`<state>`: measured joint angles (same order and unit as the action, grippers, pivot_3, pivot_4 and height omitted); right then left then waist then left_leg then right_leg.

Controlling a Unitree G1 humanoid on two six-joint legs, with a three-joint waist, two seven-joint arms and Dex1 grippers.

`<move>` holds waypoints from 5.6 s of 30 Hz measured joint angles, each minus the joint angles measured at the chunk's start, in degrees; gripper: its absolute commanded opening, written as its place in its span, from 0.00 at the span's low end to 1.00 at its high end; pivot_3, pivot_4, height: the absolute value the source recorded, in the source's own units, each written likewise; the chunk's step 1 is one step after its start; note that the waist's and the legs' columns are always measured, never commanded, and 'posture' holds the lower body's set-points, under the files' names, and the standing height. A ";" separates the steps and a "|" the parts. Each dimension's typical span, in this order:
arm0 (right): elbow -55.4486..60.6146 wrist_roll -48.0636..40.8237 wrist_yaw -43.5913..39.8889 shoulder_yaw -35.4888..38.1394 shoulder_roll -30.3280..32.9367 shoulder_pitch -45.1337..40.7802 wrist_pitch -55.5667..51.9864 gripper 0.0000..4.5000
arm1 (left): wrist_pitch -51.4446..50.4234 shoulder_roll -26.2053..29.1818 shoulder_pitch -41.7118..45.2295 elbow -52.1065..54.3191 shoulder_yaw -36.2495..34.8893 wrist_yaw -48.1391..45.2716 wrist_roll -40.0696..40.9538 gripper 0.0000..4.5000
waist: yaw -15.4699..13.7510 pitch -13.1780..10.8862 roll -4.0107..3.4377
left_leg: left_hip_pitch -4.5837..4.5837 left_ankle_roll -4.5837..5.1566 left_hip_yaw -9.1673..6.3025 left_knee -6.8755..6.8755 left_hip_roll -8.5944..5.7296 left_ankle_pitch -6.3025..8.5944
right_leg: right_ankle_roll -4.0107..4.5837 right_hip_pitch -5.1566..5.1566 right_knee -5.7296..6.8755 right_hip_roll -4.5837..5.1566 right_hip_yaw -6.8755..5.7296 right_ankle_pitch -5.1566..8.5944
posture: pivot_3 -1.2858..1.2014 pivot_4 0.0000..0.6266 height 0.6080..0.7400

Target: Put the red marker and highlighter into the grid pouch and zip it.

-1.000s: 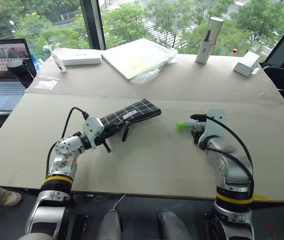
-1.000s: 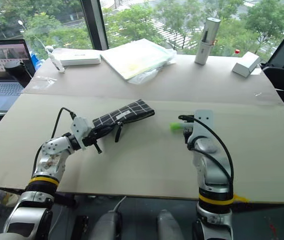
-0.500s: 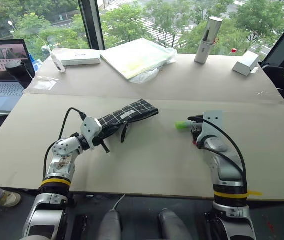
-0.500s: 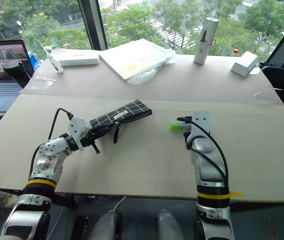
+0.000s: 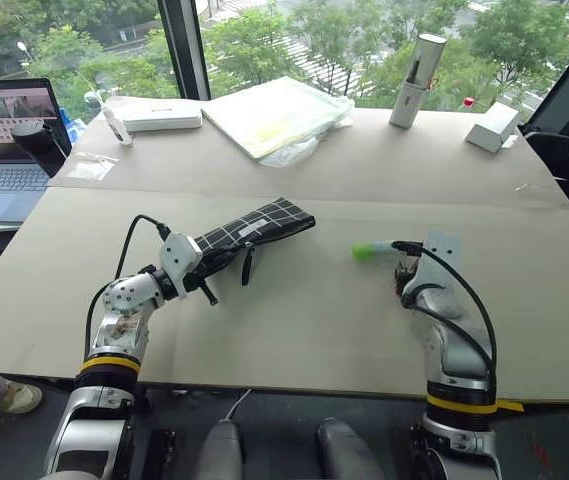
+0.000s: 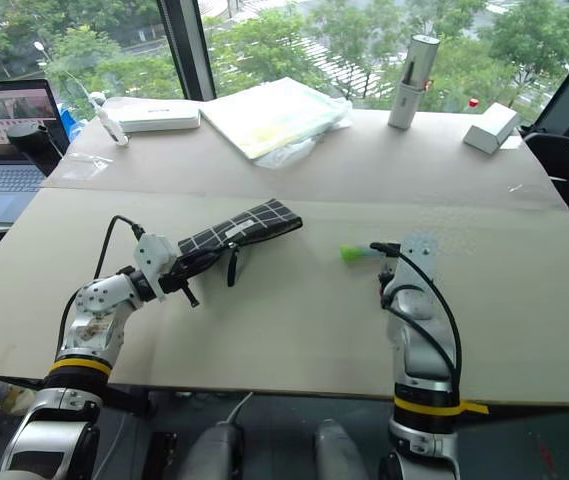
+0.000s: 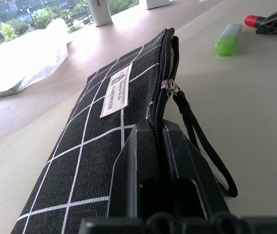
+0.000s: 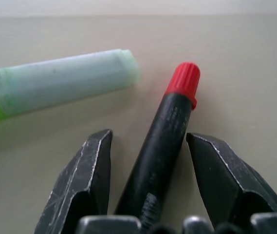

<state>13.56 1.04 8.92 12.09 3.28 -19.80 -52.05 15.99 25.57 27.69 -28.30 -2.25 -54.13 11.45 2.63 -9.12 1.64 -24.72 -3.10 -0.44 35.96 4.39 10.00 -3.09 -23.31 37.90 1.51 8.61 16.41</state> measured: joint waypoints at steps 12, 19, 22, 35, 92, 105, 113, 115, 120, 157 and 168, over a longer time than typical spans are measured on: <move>2.93 -0.17 0.06 0.24 -0.61 2.14 -1.06 0.14 | 0.08 -0.04 1.96 -1.98 -0.09 -0.80 0.00 0.00 | -0.12 0.00 0.00 | -0.01 0.00 0.00 0.00 -0.01 0.00 | 0.00 0.01 -0.02 0.01 0.00 0.00 | 0.52 0.24 0.99; 2.52 0.01 0.16 0.35 0.53 2.12 -1.09 0.12 | 0.09 0.02 1.99 -2.01 -0.17 -1.33 0.08 0.00 | -0.18 0.00 0.00 | -0.01 0.00 0.00 0.01 -0.01 0.00 | 0.00 0.01 -0.03 0.01 0.00 0.00 | 0.52 0.24 0.99; 1.53 0.22 0.40 1.36 2.28 1.90 -1.06 0.12 | 0.05 0.34 2.00 -2.01 -0.27 -1.64 0.22 0.00 | -0.16 0.00 0.00 | -0.01 0.00 0.00 0.01 -0.01 0.00 | 0.00 0.01 -0.03 0.01 0.00 0.00 | 0.52 0.24 0.99; 0.14 -1.00 -31.76 -11.92 29.32 -3.09 30.15 0.12 | -3.95 2.51 2.79 -1.65 -1.07 -4.26 2.47 0.00 | 0.21 -0.14 -0.16 | -0.02 0.02 0.03 -0.09 -0.01 0.01 | -0.03 0.03 -0.27 0.01 0.01 0.02 | 0.52 0.24 0.99; -32.58 27.72 -39.37 -33.12 29.83 -21.21 80.60 0.12 | -8.92 3.31 3.93 4.63 1.31 -7.67 2.52 0.00 | 0.21 -0.19 -0.10 | 0.09 0.02 0.01 0.01 0.00 0.01 | 0.03 0.07 -0.02 -0.01 0.00 -0.02 | 0.52 0.24 0.99; -43.52 32.55 -35.65 -38.65 19.63 -29.39 82.67 0.35 | -8.96 3.25 3.89 4.74 1.39 -7.90 2.43 0.00 | -0.10 -0.19 -0.11 | 0.08 0.01 0.01 0.08 0.00 0.00 | 0.04 0.08 0.06 0.01 -0.01 -0.02 | 0.52 0.24 0.99; -43.67 28.23 -36.35 -35.91 21.82 -29.18 82.86 0.65 | -9.08 3.25 3.72 4.93 1.30 -7.70 2.46 0.00 | -0.16 -0.19 -0.11 | 0.08 0.01 0.01 0.08 0.00 0.00 | 0.04 0.08 0.08 0.01 -0.01 -0.02 | 0.52 0.24 0.99; -43.16 23.34 -37.45 -32.71 23.73 -27.93 83.06 0.65 | -9.08 3.31 3.41 5.02 1.10 -7.55 2.52 0.00 | -0.27 -0.19 -0.11 | 0.07 0.01 0.01 0.09 0.00 0.00 | 0.04 0.11 0.06 0.02 0.00 -0.02 | 0.52 0.24 0.99; -33.09 1.75 -47.12 -21.81 26.39 -18.99 71.80 0.65 | -9.05 3.21 2.58 5.06 1.13 -7.29 2.51 0.00 | -0.16 -0.19 -0.11 | 0.08 0.02 -0.03 0.09 0.01 0.00 | 0.04 0.16 0.08 0.00 0.00 -0.02 | 0.52 0.24 0.99; -80.87 6.73 -76.64 -25.97 28.26 -42.74 68.73 0.65 | -8.93 3.51 1.45 5.48 0.48 -5.90 2.70 0.00 | 0.26 -0.28 -0.21 | 0.11 0.01 -0.04 0.21 -0.01 0.00 | 0.03 0.16 0.13 -0.01 -0.01 -0.02 | 0.52 0.24 0.99; -88.56 14.18 -76.19 -29.29 26.14 -49.36 64.27 0.65 | -10.38 3.63 0.02 8.35 0.17 -4.81 3.45 0.00 | 0.31 -0.30 -0.26 | 0.11 0.01 -0.04 0.19 -0.02 0.00 | 0.03 0.12 0.15 -0.01 -0.01 -0.02 | 0.52 0.24 0.99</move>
<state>-75.00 15.22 -67.28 -17.19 29.42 -69.16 12.21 5.62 29.20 27.71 -19.94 -2.08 -58.94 14.90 2.94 -9.42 1.39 -24.61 -3.09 -0.48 36.16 4.37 10.00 -3.06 -23.19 38.05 1.51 8.59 16.39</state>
